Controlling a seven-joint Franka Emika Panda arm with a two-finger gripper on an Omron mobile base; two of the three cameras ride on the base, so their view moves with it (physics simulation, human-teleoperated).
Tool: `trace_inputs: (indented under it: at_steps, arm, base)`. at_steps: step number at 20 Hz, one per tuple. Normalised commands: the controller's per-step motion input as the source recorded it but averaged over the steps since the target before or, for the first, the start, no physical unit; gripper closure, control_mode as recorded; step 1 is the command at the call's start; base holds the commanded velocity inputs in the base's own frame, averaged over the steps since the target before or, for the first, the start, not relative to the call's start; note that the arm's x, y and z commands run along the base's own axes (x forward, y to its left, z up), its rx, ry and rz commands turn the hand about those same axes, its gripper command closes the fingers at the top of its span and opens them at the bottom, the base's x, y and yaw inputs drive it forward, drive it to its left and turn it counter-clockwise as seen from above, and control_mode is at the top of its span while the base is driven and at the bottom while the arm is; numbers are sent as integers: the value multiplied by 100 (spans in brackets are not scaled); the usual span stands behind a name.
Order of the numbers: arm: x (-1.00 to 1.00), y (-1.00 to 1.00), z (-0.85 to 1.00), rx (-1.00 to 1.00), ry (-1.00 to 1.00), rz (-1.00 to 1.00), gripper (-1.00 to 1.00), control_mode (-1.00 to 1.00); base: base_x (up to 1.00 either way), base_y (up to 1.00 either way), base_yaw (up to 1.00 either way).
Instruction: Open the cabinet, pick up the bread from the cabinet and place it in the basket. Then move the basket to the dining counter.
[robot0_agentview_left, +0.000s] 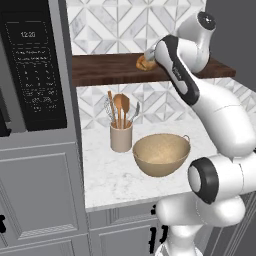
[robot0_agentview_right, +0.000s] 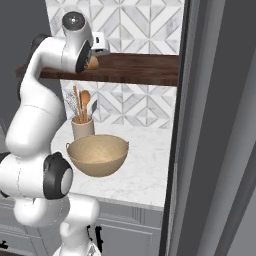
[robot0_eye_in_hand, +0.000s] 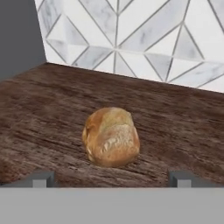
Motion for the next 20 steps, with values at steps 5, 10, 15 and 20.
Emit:
trace_inputs:
  at_steps: [5,10,15,20]
  arm:
    - [29,9,-22,3,0,0,-100,-100]
    - [23,27,-13,0,1,0,-100,-100]
    - [30,4,-7,0,0,0,-100,-100]
    - [27,0,-7,0,0,0,-100,-100]
  base:
    - [0,0,0]
    - [0,0,0]
    - [0,0,0]
    - [0,0,0]
